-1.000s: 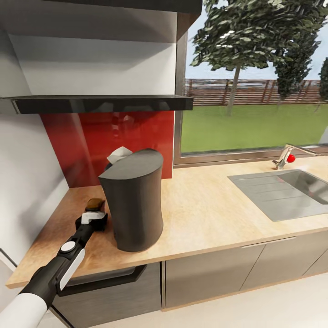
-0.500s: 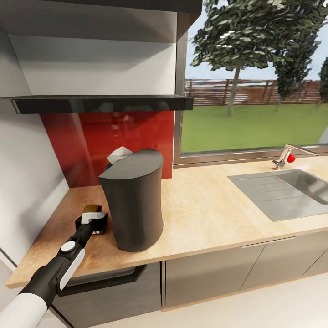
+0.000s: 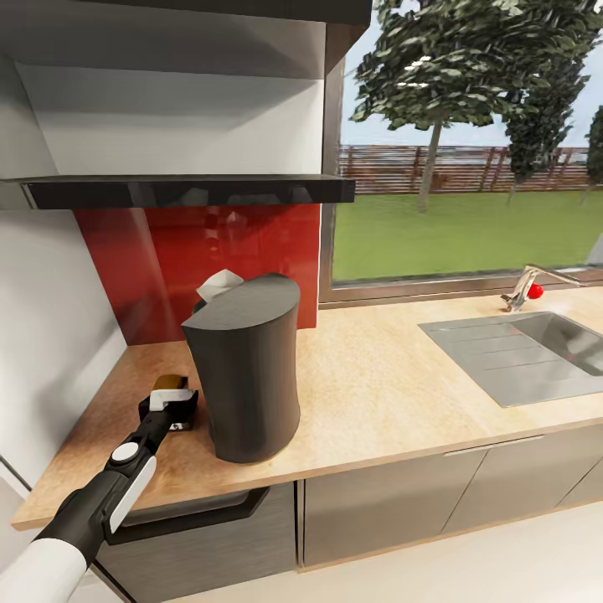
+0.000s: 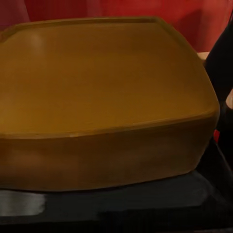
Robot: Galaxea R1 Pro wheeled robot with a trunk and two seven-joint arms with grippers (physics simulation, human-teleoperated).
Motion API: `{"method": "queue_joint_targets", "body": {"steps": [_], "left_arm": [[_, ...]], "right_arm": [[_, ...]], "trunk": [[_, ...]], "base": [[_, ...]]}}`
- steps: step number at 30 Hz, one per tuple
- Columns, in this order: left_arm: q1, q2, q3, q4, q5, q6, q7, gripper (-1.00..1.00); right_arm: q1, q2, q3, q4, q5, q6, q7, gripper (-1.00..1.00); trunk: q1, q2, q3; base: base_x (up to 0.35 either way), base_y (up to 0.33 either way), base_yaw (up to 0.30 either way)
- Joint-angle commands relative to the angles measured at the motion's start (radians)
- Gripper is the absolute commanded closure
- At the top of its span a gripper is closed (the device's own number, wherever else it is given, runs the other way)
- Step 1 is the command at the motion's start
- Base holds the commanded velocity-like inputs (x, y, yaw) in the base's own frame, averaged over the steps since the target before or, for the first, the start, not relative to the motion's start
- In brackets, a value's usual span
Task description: Set up a coffee station on the kitchen countertop: keep the coffee maker on the countertop, move the bottle of coffee from the kitchen shelf to the counter next to the coffee maker, place a paper coffee filter on top of the coffee maker, put the saucer next to the coffee maker with the coffee cup on the saucer, and place the electric kettle next to the coffee maker.
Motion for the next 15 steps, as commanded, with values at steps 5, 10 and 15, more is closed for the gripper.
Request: {"method": "queue_joint_targets", "body": {"steps": [5, 10, 15], "left_arm": [[-0.001, 0.002, -0.007, -0.001, 0.01, -0.004, 0.009, -1.0], [-0.001, 0.002, -0.008, -0.001, 0.01, -0.004, 0.01, -1.0], [-0.001, 0.002, -0.007, -0.001, 0.01, -0.004, 0.01, -1.0]], "right_arm": [[-0.001, 0.0, 0.0, 0.0, 0.0, -0.003, -0.001, -1.0], [-0.001, 0.0, -0.001, 0.001, 0.0, -0.003, -0.001, -1.0], [-0.001, 0.0, 0.0, 0.001, 0.0, -0.003, -0.001, -1.0]], "trunk": [[0.001, -0.002, -0.002], [0.001, -0.002, -0.002], [0.001, -0.002, -0.002]], "base": [[0.0, 0.0, 0.0], [-0.141, 0.0, 0.0], [-0.261, 0.0, 0.0]]}}
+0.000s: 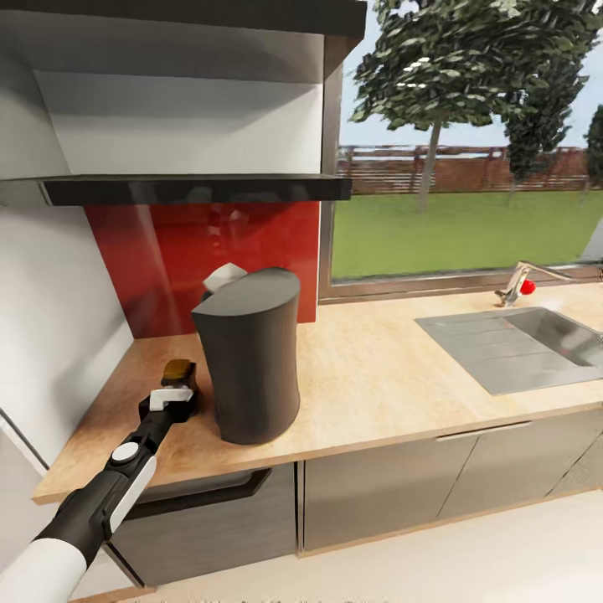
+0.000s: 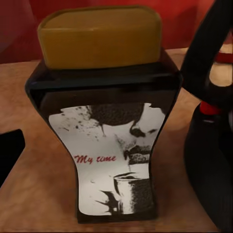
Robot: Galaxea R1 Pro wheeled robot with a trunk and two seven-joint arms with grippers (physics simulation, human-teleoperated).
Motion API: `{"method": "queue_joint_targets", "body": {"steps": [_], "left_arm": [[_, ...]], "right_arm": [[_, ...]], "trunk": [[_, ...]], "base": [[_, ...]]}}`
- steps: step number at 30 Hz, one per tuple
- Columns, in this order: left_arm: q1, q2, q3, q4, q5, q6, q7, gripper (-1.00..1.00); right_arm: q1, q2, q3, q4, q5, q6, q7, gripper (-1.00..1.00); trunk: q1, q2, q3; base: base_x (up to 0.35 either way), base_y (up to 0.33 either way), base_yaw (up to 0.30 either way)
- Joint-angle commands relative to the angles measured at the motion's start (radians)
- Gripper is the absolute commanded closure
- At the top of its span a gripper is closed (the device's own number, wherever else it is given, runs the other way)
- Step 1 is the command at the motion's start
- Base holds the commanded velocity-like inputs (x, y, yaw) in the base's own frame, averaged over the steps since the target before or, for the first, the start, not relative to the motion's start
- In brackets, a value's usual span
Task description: Set up a coffee station on the kitchen countertop: keep the coffee maker on the countertop, move the bottle of coffee from the kitchen shelf to the counter next to the coffee maker, place a paper coffee filter on top of the coffee maker, put the saucer next to the coffee maker with the coffee cup on the saucer, and place the electric kettle next to the coffee maker.
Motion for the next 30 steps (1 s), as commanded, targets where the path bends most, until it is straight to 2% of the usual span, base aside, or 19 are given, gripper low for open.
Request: {"method": "queue_joint_targets", "body": {"steps": [1, 10, 30], "left_arm": [[-0.001, 0.002, -0.007, 0.0, 0.01, -0.004, 0.009, -1.0], [-0.001, 0.002, -0.008, 0.0, 0.01, -0.004, 0.009, -1.0], [0.015, 0.002, -0.008, -0.006, 0.01, -0.01, 0.003, -1.0]], "right_arm": [[-0.001, 0.0, 0.0, 0.0, 0.0, -0.003, -0.001, -1.0], [-0.001, 0.0, 0.001, 0.001, 0.0, -0.003, -0.001, -1.0], [-0.001, 0.0, 0.001, 0.001, 0.0, -0.003, -0.001, -1.0]], "trunk": [[0.0, -0.002, -0.002], [0.0, -0.002, -0.002], [0.0, -0.002, -0.002]], "base": [[-0.116, 0.0, 0.0], [-0.069, -0.006, 0.0], [-0.284, -0.065, 0.0]]}}
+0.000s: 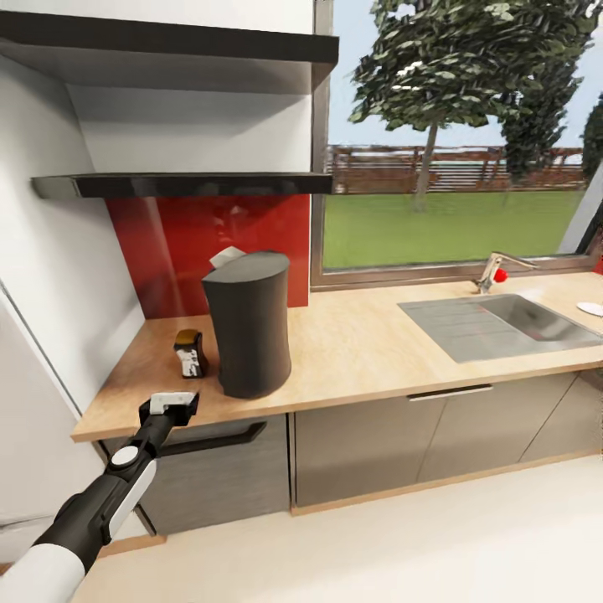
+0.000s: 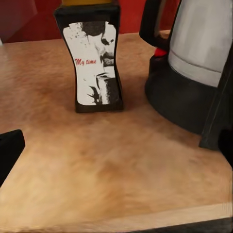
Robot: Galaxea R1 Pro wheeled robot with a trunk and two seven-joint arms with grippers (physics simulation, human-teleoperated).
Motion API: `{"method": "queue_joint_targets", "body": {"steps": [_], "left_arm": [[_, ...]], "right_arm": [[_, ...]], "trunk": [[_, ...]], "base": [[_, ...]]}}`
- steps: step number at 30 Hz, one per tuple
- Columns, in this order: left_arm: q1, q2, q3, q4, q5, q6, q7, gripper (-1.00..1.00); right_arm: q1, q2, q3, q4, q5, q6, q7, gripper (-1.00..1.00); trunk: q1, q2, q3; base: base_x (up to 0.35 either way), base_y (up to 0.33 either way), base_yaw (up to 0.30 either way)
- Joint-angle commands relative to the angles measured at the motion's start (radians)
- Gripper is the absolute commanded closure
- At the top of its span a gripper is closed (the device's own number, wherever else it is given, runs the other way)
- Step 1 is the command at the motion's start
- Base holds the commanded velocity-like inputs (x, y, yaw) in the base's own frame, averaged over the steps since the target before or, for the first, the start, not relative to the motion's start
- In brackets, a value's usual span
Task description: Set up a coffee station on the kitchen countertop: keep the coffee maker on the countertop, move the bottle of coffee from the kitchen shelf to the counter next to the coffee maker, place a paper coffee filter on top of the coffee maker, put the saucer next to the coffee maker with the coffee cup on the saucer, and place the electric kettle next to the coffee maker.
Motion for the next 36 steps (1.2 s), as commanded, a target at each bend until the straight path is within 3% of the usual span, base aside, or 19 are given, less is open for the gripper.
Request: {"method": "queue_joint_targets", "body": {"steps": [1, 4, 6, 8, 9, 11, 15, 19, 25, 32, 36], "left_arm": [[0.001, 0.002, -0.007, -0.001, 0.01, -0.008, 0.004, -1.0], [0.031, 0.006, -0.009, -0.016, 0.009, -0.047, -0.076, -1.0], [0.064, 0.01, -0.007, -0.034, 0.008, -0.09, -0.169, -1.0], [0.112, 0.014, 0.0, -0.056, 0.008, -0.146, -0.316, -1.0], [0.122, 0.016, 0.002, -0.059, 0.007, -0.155, -0.353, -1.0], [0.148, 0.029, 0.009, -0.068, 0.006, -0.177, -0.49, -1.0], [0.165, 0.059, 0.012, -0.069, 0.006, -0.188, -0.674, -1.0], [0.18, 0.078, 0.012, -0.057, 0.007, -0.189, -0.776, -1.0], [0.242, 0.083, 0.008, 0.018, 0.006, -0.19, -0.826, -1.0], [0.282, 0.077, 0.005, 0.342, 0.004, -0.201, -0.82, -1.0], [0.284, 0.076, 0.003, 0.55, 0.004, -0.208, -0.752, -1.0]], "right_arm": [[-0.001, 0.0, 0.0, 0.001, 0.0, -0.003, -0.001, -1.0], [-0.001, 0.0, 0.0, 0.001, 0.0, -0.003, -0.001, -1.0], [-0.001, 0.0, 0.0, 0.001, 0.0, -0.003, -0.001, -1.0], [-0.001, 0.0, 0.0, 0.001, 0.0, -0.003, -0.001, -1.0], [-0.001, 0.0, 0.0, 0.001, 0.0, -0.003, -0.001, -1.0], [-0.001, 0.0, 0.0, 0.001, 0.0, -0.003, -0.001, -1.0], [-0.001, 0.0, 0.0, 0.001, 0.0, -0.003, -0.001, -1.0], [-0.001, 0.0, 0.001, 0.001, 0.0, -0.003, -0.001, -1.0], [-0.001, 0.0, 0.002, 0.001, 0.001, -0.003, -0.001, -1.0], [-0.001, 0.0, -0.001, 0.001, -0.001, -0.003, -0.001, -1.0], [-0.001, 0.001, 0.003, 0.002, 0.001, -0.002, -0.001, -1.0]], "trunk": [[0.0, -0.002, -0.002], [0.0, -0.002, -0.002], [0.0, -0.002, -0.002], [0.0, -0.002, -0.002], [0.0, -0.002, -0.002], [0.0, -0.002, -0.002], [0.0, -0.002, -0.002], [0.0, -0.002, -0.002], [0.0, -0.002, -0.002], [0.0, -0.002, -0.002], [0.0, -0.002, -0.002]], "base": [[-0.104, -0.006, 0.0], [-0.048, -0.003, 0.0], [-0.02, -0.001, 0.0], [-0.009, -0.001, 0.0], [-0.006, 0.0, 0.0], [-0.003, 0.0, 0.0], [-0.001, 0.0, 0.0], [0.0, 0.0, 0.0], [0.0, 0.0, 0.0], [0.0, 0.0, 0.0], [0.0, 0.0, 0.0]]}}
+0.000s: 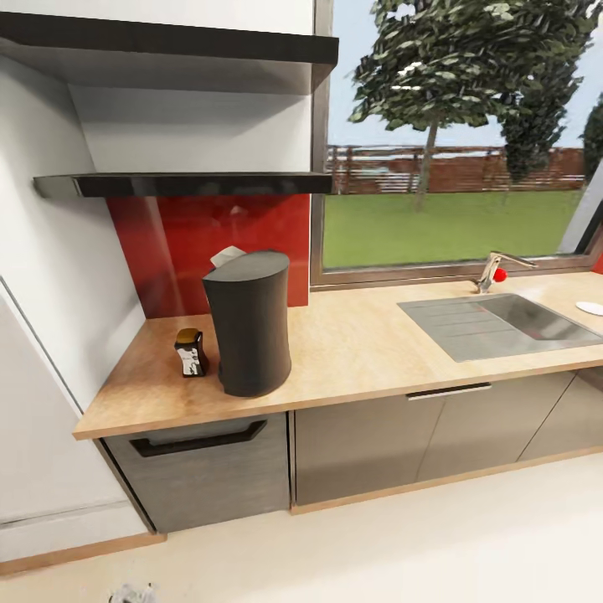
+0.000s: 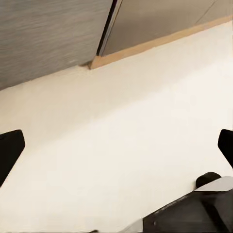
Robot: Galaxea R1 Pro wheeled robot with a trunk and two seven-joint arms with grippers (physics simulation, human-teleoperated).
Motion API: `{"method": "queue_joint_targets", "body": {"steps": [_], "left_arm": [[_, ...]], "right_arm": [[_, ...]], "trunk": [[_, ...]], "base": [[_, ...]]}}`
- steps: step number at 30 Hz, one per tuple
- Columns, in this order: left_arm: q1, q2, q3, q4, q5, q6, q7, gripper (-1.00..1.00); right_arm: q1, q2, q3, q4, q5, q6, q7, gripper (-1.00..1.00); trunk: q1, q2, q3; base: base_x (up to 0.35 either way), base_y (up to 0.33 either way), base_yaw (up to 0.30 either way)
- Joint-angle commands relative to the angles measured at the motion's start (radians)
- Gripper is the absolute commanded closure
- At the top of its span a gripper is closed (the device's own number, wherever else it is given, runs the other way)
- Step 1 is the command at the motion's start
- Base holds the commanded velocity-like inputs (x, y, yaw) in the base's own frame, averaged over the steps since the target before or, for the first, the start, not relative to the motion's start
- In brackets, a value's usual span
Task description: Set up a coffee station on the kitchen countertop: keep the coffee maker on the countertop, move the bottle of coffee from the kitchen shelf to the counter next to the coffee maker, place a paper coffee filter on top of the coffee maker, put the saucer next to the coffee maker with the coffee cup on the saucer, and place the electric kettle next to the coffee maker.
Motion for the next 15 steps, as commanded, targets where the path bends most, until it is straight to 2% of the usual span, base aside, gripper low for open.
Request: {"method": "queue_joint_targets", "body": {"steps": [1, 2, 6, 8, 10, 15], "left_arm": [[-0.001, 0.001, -0.007, 0.052, 0.007, -0.009, 0.04, -1.0], [-0.001, 0.0, -0.007, 0.075, 0.007, -0.009, 0.062, -1.0], [0.001, -0.004, -0.007, 0.215, 0.009, -0.012, 0.247, -1.0], [0.008, -0.022, -0.007, 0.283, 0.01, -0.012, 0.343, -1.0], [0.023, -0.041, -0.007, 0.316, 0.009, -0.012, 0.408, -1.0], [0.075, -0.087, -0.007, 0.347, 0.01, -0.009, 0.606, -1.0]], "right_arm": [[-0.001, 0.0, 0.001, 0.001, 0.002, -0.004, -0.001, -1.0], [-0.001, 0.001, 0.002, 0.001, 0.002, -0.004, -0.001, -1.0], [-0.001, -0.002, 0.0, 0.0, 0.002, -0.004, 0.0, -1.0], [-0.001, -0.01, -0.001, -0.001, 0.001, -0.002, 0.002, -1.0], [-0.001, -0.015, -0.002, -0.002, 0.0, -0.001, 0.004, -1.0], [-0.001, -0.03, -0.004, -0.008, -0.001, 0.0, 0.004, -1.0]], "trunk": [[0.001, -0.002, -0.002], [0.001, -0.002, -0.002], [0.001, -0.002, -0.002], [0.001, -0.002, -0.002], [0.001, -0.002, -0.002], [0.001, -0.002, -0.002]], "base": [[0.0, 0.0, 0.0], [0.0, 0.0, 0.0], [0.0, 0.0, 0.0], [0.0, 0.0, 0.0], [0.0, 0.0, 0.0], [0.0, 0.0, 0.0]]}}
